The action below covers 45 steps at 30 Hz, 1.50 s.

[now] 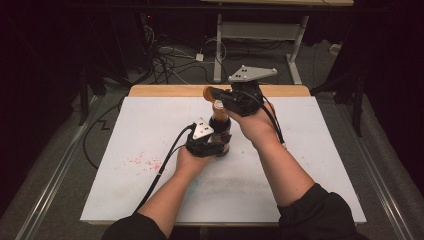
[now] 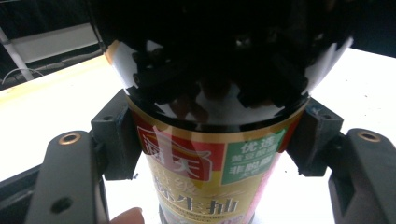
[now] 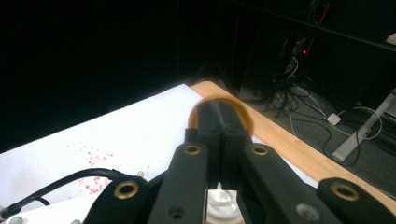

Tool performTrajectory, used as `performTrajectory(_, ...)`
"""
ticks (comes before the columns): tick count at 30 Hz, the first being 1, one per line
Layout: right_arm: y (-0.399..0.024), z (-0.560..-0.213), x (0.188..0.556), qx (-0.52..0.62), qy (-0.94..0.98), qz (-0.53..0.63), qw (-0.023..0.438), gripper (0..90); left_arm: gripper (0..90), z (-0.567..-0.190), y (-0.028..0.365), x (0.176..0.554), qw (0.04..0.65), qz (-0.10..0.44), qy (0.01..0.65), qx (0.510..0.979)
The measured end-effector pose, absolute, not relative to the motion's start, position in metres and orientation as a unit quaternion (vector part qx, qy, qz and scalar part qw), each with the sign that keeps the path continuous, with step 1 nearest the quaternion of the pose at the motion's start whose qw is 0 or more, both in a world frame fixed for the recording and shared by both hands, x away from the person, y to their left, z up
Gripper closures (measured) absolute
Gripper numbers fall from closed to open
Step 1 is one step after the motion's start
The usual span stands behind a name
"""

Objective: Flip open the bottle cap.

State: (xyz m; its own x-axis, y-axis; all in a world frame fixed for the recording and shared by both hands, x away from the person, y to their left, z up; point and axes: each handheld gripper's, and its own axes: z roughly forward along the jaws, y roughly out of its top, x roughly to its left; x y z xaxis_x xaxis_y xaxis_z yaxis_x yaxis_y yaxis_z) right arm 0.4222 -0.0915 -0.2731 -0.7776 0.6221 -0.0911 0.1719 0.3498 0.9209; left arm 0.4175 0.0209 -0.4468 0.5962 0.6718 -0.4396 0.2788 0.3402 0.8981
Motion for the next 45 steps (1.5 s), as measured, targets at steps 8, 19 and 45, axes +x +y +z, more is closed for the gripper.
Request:
performTrajectory(8,-0.102,-0.272,0.418,0.254,0.788,0.515,0.224,90.0,29.0,-0.447,0.021,0.418,0.699,0.139,0.427,0.557)
performTrajectory(19,-0.127,-0.28,0.409,0.264,0.783,0.513,0.233,90.0,28.8,-0.447,0.022,0.418,0.7,0.136,0.428,0.555)
performTrajectory(45,-0.176,-0.367,0.409,0.315,0.791,0.479,0.215,90.0,28.5,-0.446,0.022,0.419,0.699,0.132,0.43,0.556)
